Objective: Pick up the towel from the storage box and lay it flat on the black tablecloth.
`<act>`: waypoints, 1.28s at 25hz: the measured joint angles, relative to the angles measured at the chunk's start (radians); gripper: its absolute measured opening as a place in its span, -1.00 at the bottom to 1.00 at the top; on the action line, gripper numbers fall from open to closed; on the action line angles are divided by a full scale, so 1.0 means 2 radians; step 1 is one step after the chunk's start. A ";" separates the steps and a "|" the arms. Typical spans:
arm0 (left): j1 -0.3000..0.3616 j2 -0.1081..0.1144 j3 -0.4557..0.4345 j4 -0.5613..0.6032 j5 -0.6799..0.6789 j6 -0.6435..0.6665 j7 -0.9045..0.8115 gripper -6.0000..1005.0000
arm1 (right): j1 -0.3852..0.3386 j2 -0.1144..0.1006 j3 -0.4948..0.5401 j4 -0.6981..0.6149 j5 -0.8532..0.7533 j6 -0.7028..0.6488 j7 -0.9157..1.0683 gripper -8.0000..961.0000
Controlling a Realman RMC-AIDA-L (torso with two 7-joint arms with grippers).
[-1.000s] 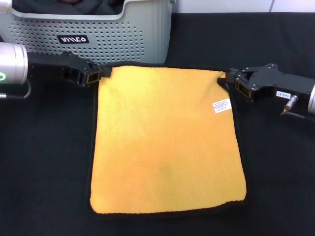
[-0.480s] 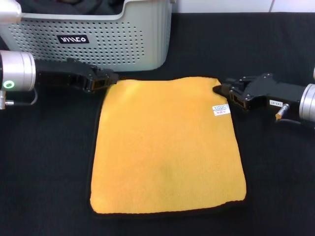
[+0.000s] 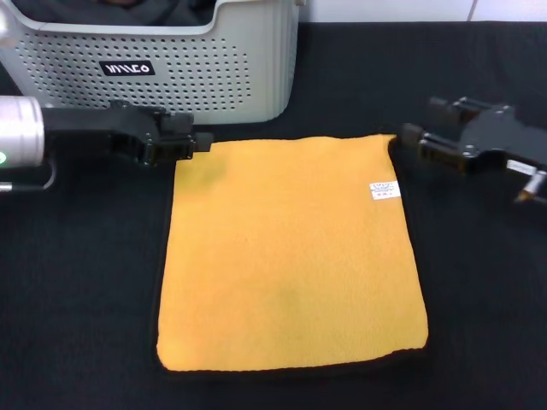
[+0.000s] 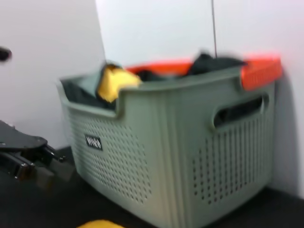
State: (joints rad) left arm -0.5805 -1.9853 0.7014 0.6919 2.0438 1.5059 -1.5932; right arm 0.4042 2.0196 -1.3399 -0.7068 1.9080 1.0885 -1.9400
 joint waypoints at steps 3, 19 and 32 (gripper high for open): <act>0.017 0.000 0.000 0.011 -0.058 0.079 0.052 -0.01 | -0.050 0.000 0.031 -0.075 0.001 0.064 -0.010 0.09; 0.091 -0.006 0.068 0.010 -0.167 0.262 0.236 0.03 | -0.057 -0.001 -0.028 -0.073 -0.005 0.289 -0.010 0.85; 0.091 0.014 0.074 0.008 -0.175 0.264 0.221 0.03 | -0.003 0.003 -0.066 -0.001 0.020 0.292 -0.026 0.85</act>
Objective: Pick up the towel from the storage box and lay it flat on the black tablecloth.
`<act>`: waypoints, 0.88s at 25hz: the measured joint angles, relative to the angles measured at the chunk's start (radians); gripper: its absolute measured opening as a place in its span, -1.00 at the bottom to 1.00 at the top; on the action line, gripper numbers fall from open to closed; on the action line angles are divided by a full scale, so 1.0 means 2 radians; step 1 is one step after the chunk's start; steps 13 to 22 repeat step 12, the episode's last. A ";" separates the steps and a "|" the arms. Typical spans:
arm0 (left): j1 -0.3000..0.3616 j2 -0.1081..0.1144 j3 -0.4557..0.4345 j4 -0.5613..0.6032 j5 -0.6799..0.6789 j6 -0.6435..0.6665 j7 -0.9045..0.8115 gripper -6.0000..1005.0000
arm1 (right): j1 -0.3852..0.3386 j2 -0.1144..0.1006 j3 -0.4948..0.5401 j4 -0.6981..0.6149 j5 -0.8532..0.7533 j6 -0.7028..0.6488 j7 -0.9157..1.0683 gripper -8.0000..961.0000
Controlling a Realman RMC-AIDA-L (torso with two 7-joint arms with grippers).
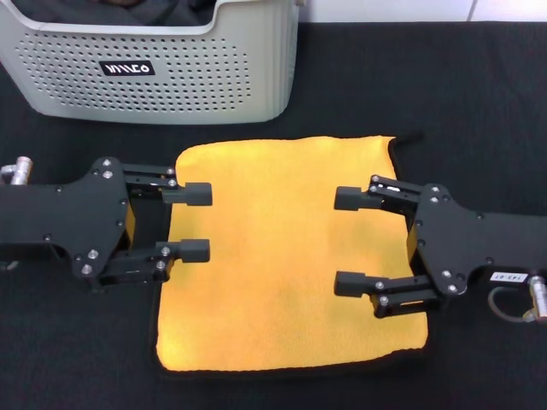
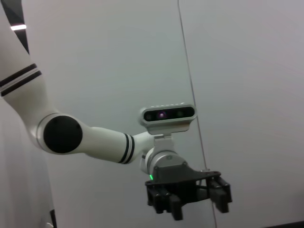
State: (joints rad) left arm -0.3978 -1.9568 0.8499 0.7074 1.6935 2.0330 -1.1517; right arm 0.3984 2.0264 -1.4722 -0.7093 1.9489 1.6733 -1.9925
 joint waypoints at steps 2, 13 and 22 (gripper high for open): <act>0.002 0.001 -0.001 0.000 -0.006 0.000 0.010 0.03 | 0.000 0.000 -0.004 0.001 0.004 0.000 -0.002 0.85; 0.007 0.001 0.000 0.000 -0.017 0.001 0.018 0.03 | -0.004 0.001 -0.005 0.006 0.008 0.001 -0.003 0.85; 0.007 0.001 0.000 0.000 -0.017 0.001 0.018 0.03 | -0.004 0.001 -0.005 0.006 0.008 0.001 -0.003 0.85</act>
